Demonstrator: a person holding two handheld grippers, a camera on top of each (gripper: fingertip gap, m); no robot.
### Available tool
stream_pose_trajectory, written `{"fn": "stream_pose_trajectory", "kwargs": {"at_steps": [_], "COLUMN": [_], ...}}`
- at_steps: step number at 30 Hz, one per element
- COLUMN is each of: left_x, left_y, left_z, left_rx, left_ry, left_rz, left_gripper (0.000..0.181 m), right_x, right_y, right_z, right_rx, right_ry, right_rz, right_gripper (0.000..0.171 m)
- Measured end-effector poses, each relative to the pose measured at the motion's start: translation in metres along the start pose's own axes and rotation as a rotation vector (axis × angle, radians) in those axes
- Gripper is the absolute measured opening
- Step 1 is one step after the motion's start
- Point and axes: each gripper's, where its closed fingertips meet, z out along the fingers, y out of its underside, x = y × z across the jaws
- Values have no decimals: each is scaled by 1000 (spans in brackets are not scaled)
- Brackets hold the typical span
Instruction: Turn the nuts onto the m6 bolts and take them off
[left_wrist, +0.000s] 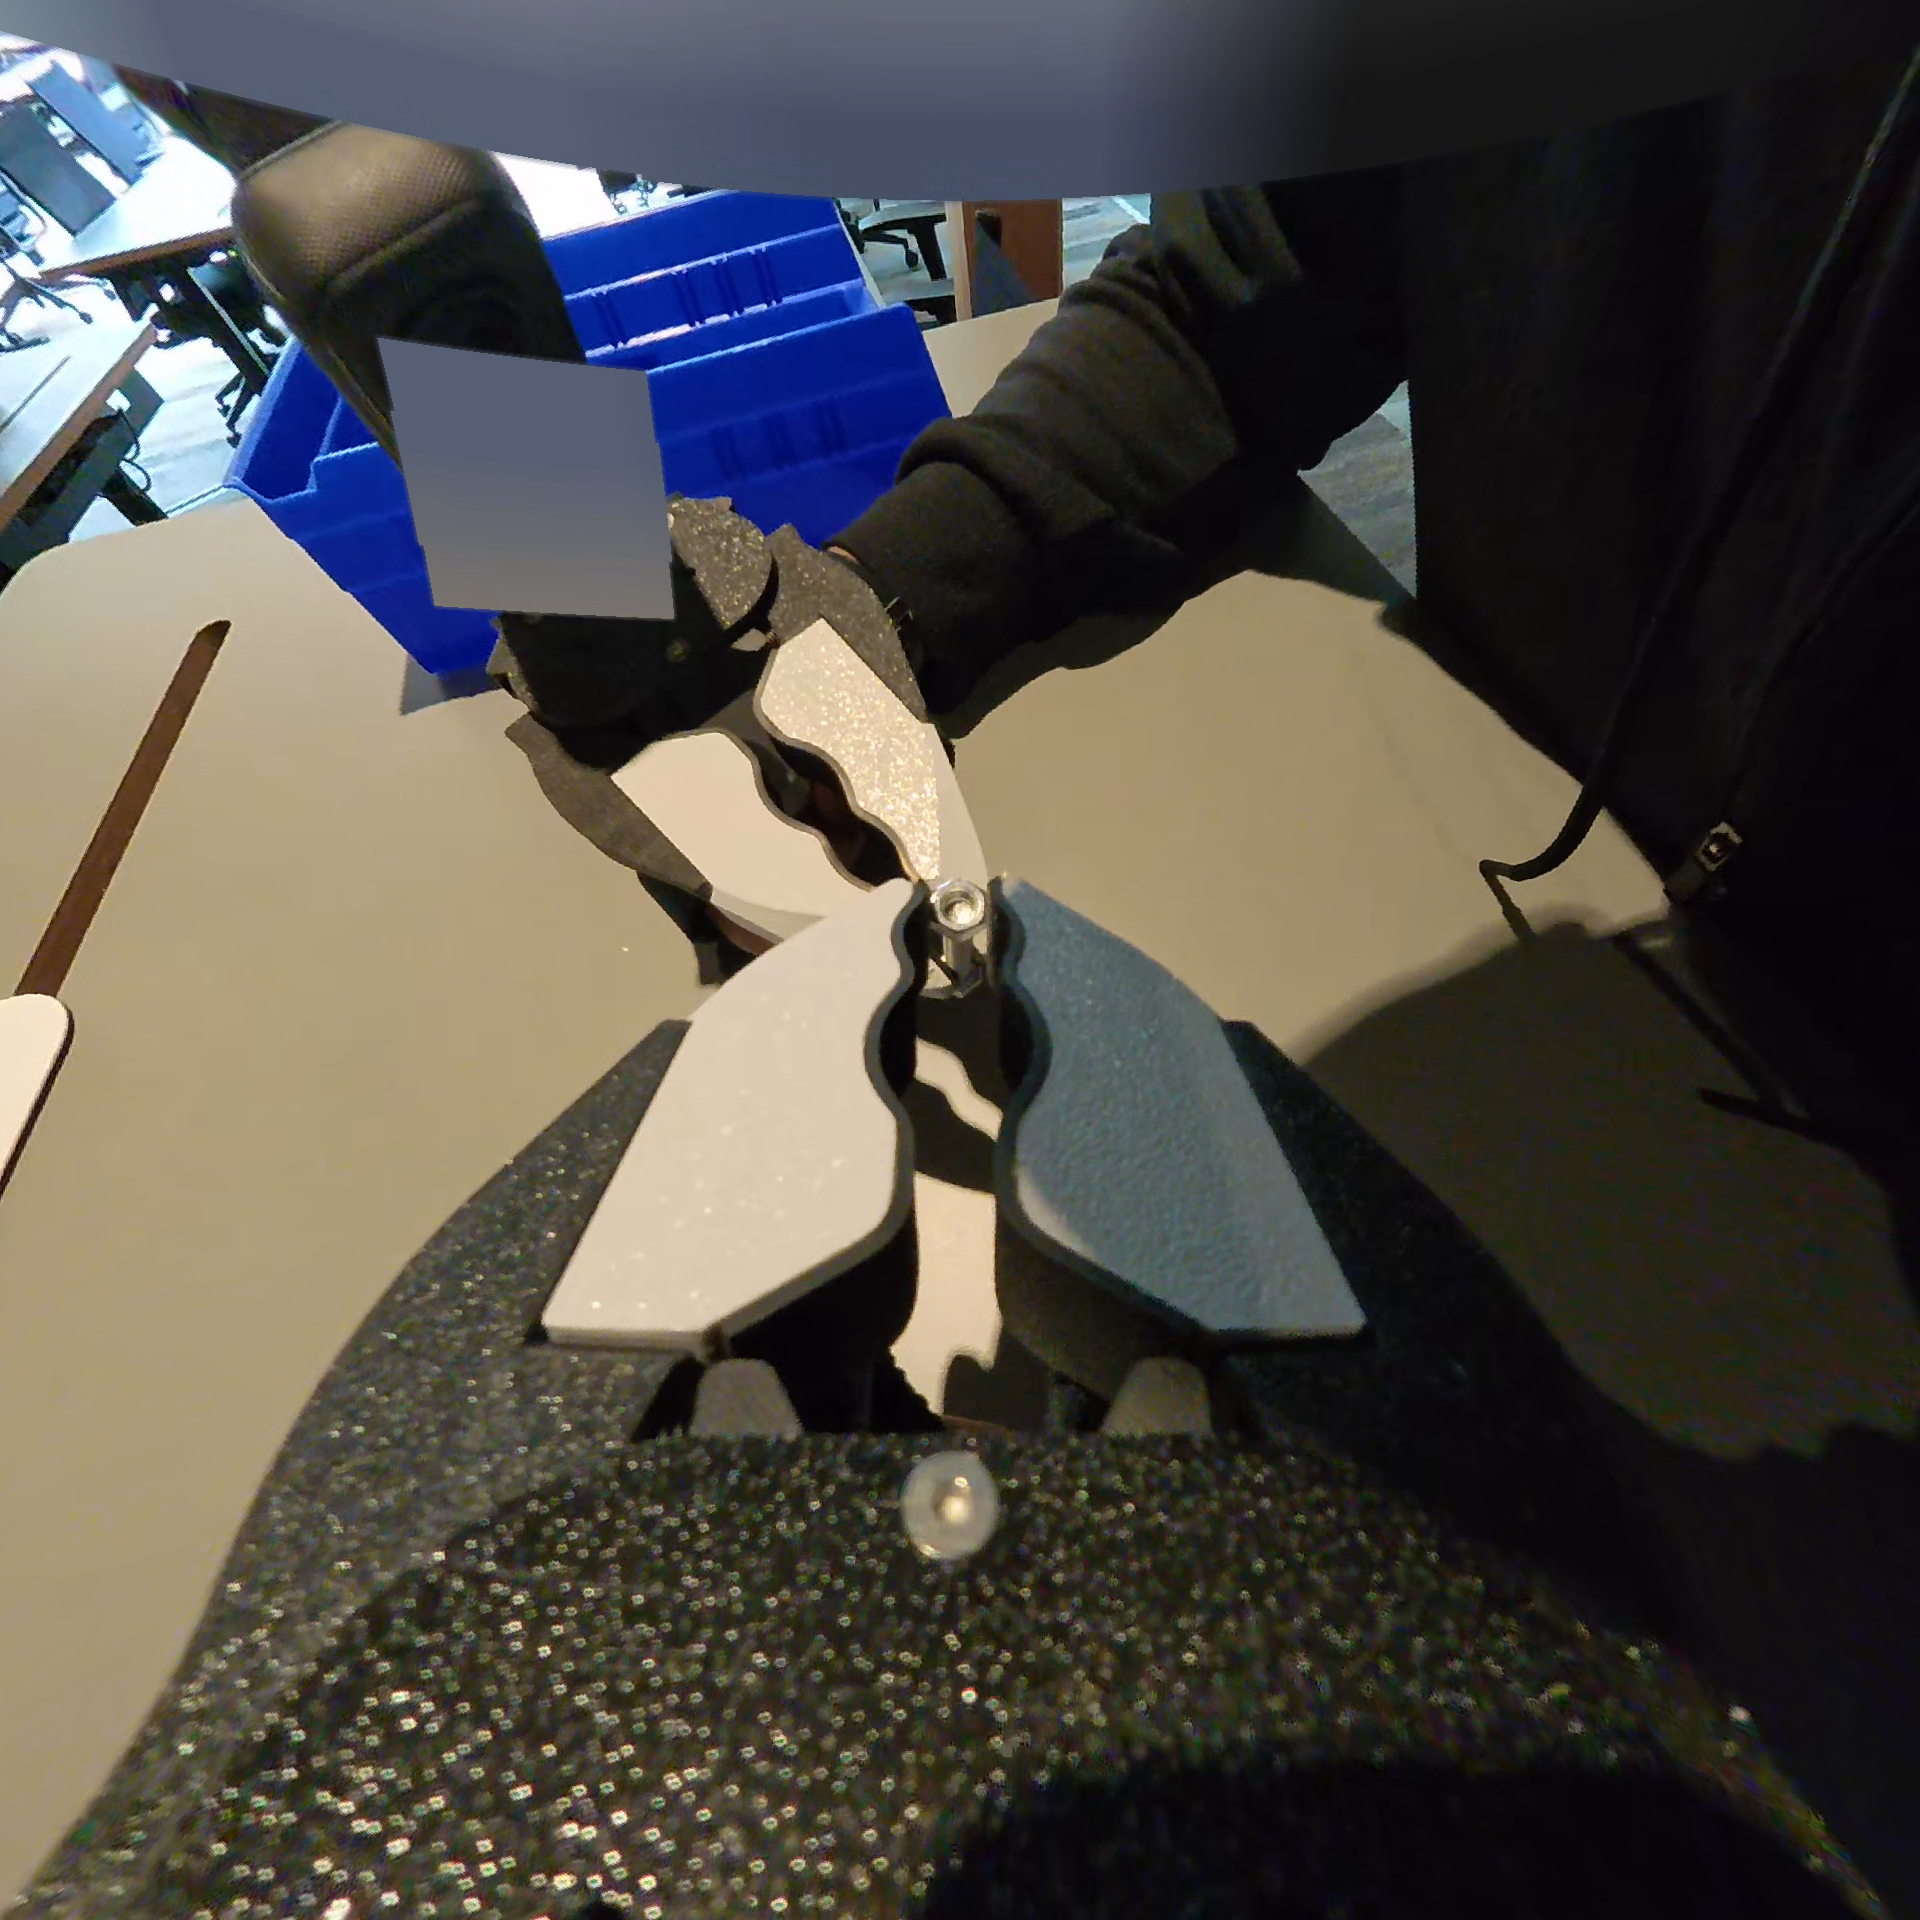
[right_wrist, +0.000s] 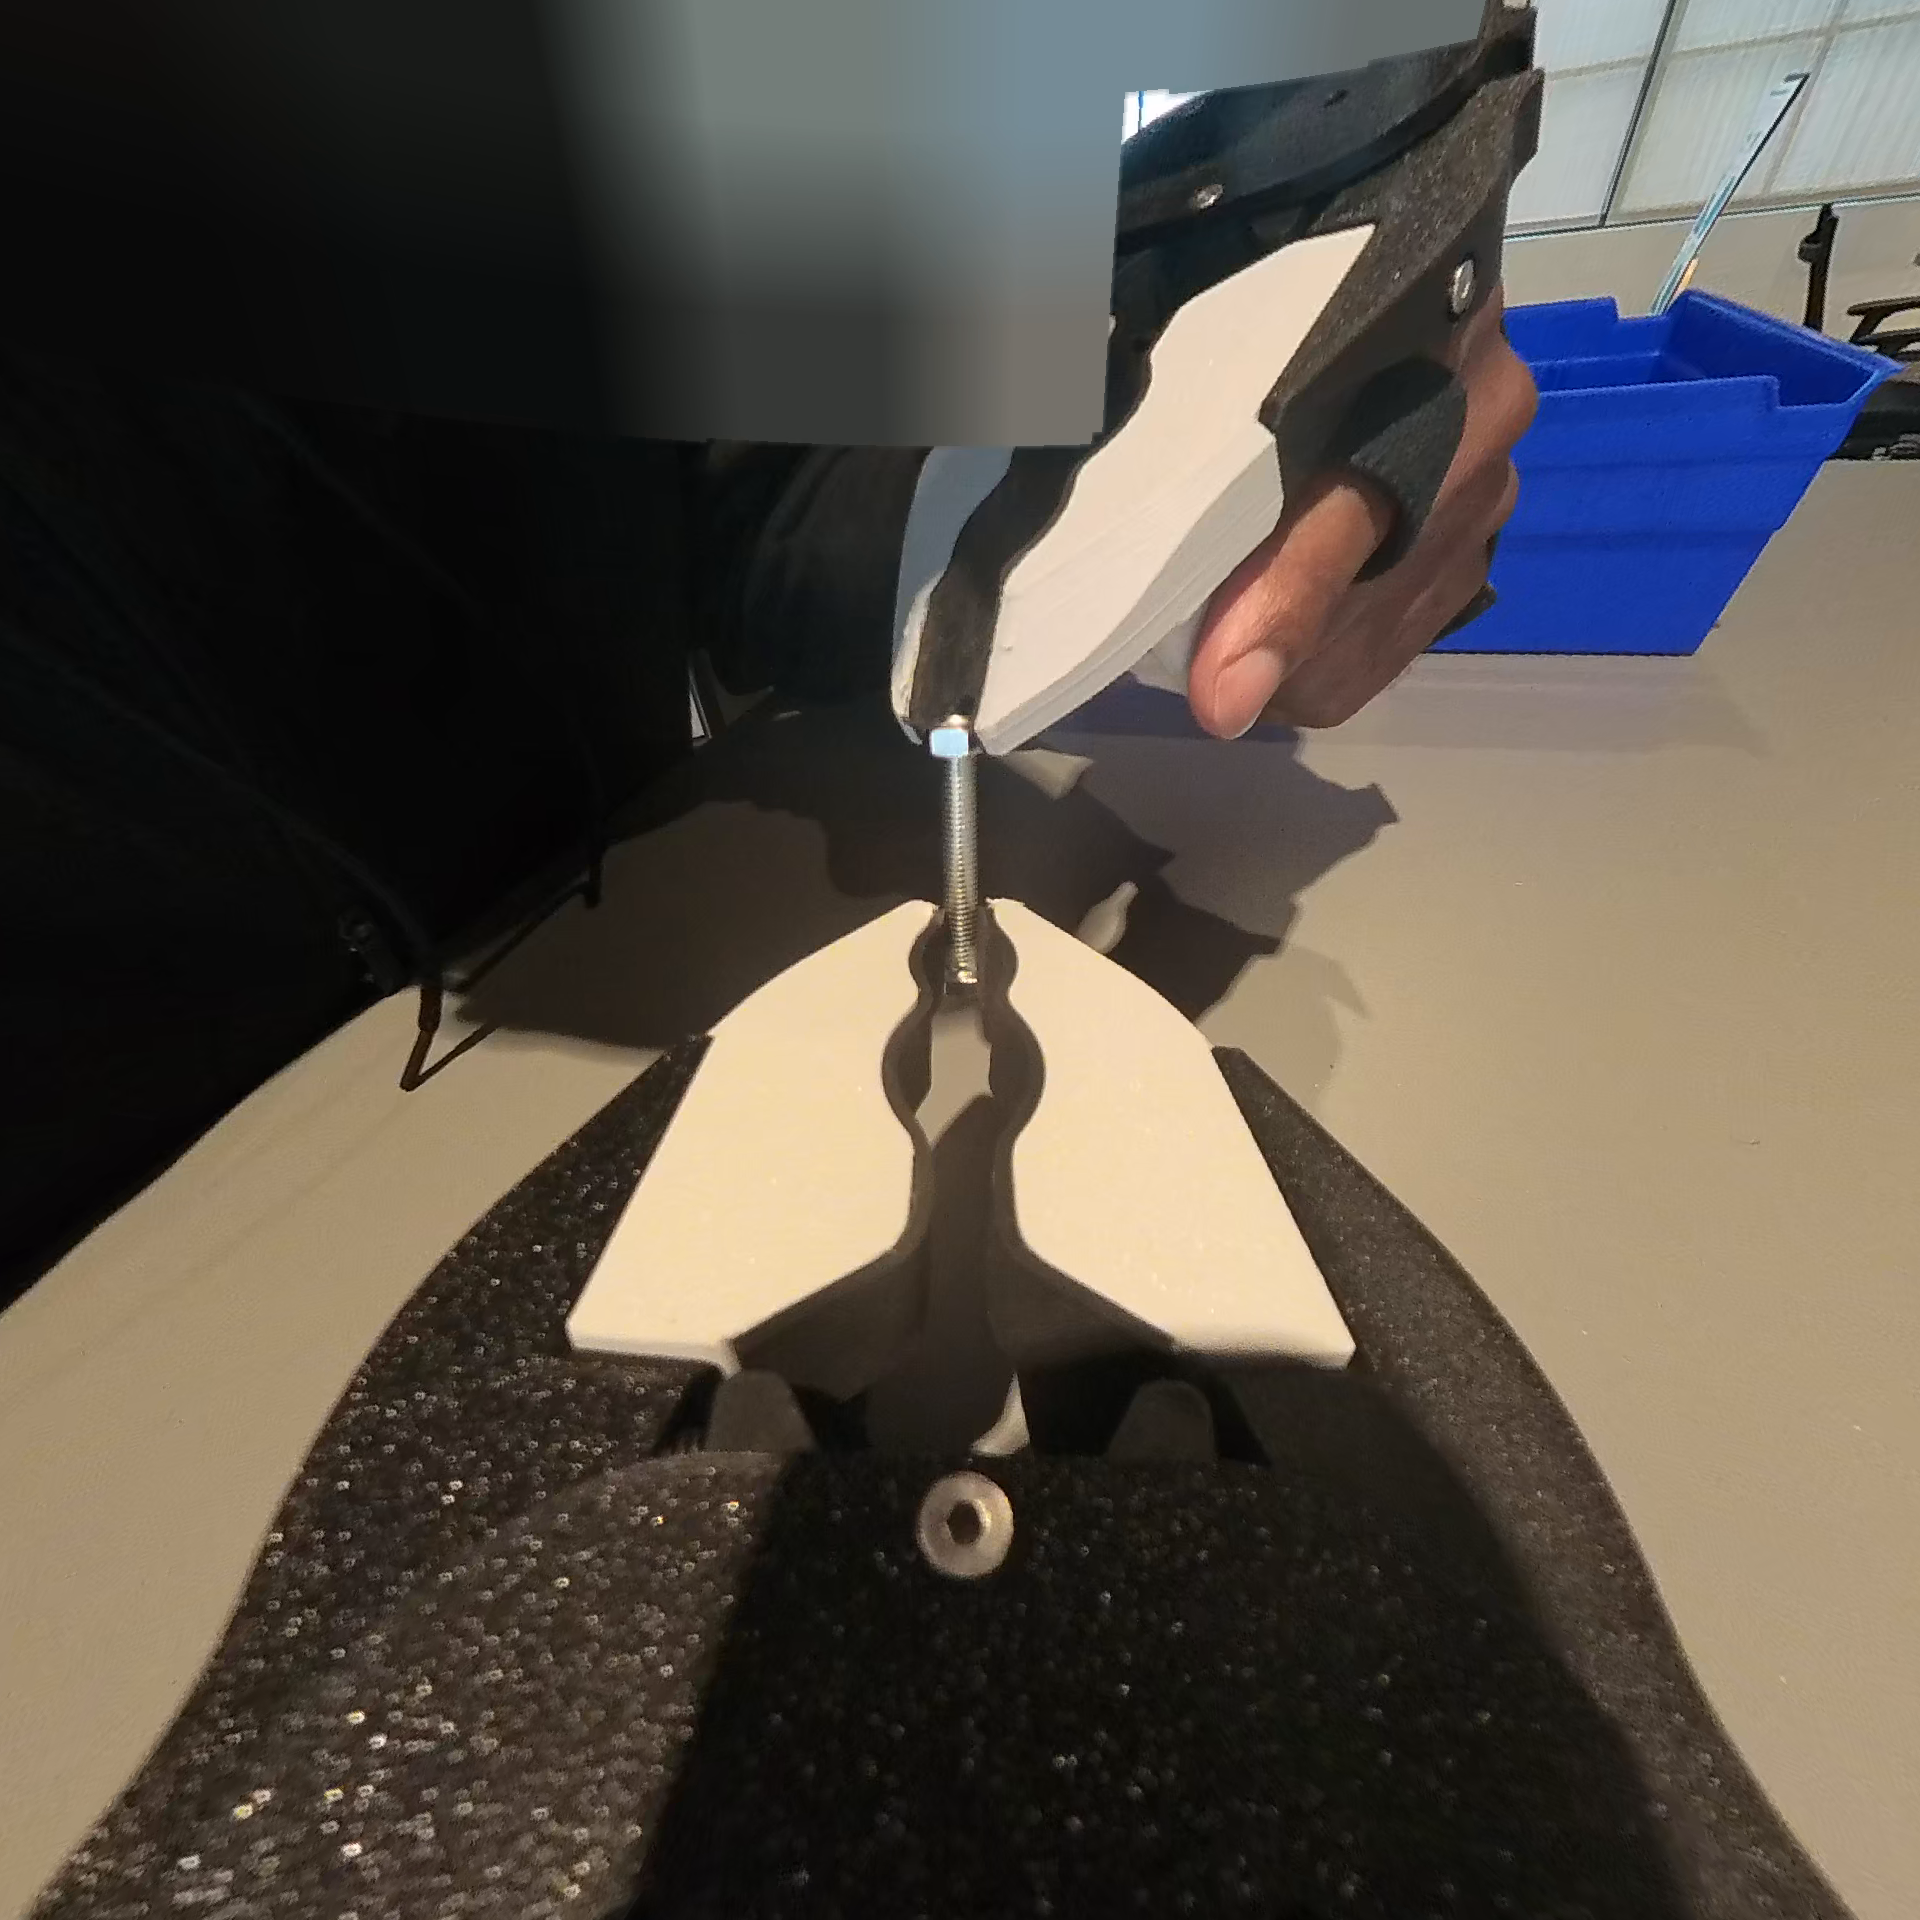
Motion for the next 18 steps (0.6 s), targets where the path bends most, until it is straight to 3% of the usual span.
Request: {"fn": "stream_pose_trajectory", "kwargs": {"at_steps": [18], "left_x": [-1], "left_y": [-3], "left_z": [0], "left_rx": [39], "left_ry": [-1], "left_rz": [-16], "left_gripper": [13], "right_x": [-5], "right_y": [-8], "right_z": [7], "right_rx": [11], "right_ry": [3], "right_rz": [-1], "right_gripper": [5]}}
